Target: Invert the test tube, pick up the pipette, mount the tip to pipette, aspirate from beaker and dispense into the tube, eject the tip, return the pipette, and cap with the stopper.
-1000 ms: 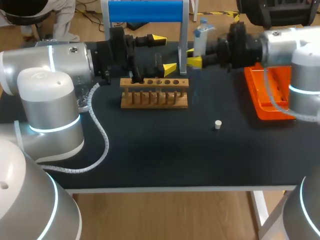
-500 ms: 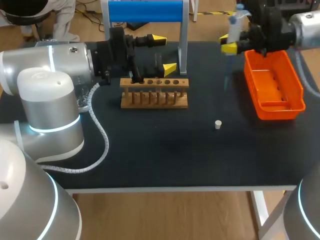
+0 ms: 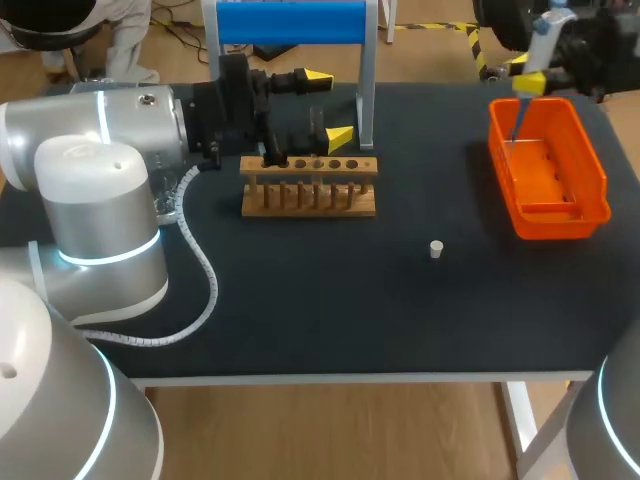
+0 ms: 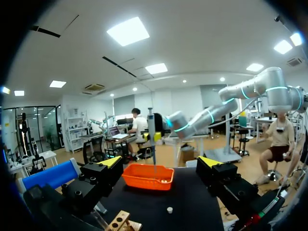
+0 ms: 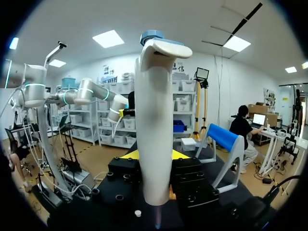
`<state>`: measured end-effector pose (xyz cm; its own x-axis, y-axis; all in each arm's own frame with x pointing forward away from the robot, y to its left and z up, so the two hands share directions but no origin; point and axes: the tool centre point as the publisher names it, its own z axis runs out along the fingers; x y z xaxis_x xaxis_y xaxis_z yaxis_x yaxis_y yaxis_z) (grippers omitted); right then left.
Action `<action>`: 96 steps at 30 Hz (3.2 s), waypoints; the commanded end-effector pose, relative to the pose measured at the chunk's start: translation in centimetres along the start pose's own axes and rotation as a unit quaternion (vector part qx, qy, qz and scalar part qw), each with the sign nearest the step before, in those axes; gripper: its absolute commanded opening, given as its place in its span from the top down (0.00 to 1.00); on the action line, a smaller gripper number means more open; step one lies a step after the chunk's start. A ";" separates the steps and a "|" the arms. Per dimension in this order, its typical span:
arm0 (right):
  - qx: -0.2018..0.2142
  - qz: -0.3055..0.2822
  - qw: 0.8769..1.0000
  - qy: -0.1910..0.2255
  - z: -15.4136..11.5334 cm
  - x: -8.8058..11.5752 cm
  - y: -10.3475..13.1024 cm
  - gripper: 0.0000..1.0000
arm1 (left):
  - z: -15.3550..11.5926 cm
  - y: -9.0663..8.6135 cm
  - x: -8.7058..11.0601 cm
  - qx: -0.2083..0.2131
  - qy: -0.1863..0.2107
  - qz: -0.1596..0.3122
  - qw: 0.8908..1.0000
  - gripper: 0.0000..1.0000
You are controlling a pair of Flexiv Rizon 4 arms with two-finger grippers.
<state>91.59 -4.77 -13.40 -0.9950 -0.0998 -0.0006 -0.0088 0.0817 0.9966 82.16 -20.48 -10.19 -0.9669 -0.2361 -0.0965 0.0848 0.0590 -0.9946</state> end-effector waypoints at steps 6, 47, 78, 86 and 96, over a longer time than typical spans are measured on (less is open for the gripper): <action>0.006 0.002 1.000 0.020 -5.1 -0.6 -0.7 1.00 | 0.0 0.1 0.1 0.001 -0.003 0.000 1.000 0.00; -0.002 0.022 0.999 0.033 -7.4 1.1 -6.3 1.00 | 0.0 0.1 0.1 0.001 -0.003 0.000 1.000 0.00; 0.000 0.014 1.000 0.024 -7.6 0.3 -6.9 1.00 | 0.0 0.1 0.1 0.001 -0.003 0.000 1.000 0.00; 0.000 0.014 1.000 0.024 -7.6 0.3 -6.9 1.00 | 0.0 0.1 0.1 0.001 -0.003 0.000 1.000 0.00; 0.000 0.014 1.000 0.024 -7.6 0.3 -6.9 1.00 | 0.0 0.1 0.1 0.001 -0.003 0.000 1.000 0.00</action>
<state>91.94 -12.77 -19.69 -0.9897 -0.1397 0.0303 0.0186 0.0843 0.9963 82.16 -20.48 -10.19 -0.9669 -0.2361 -0.0965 0.0848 0.0591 -0.9946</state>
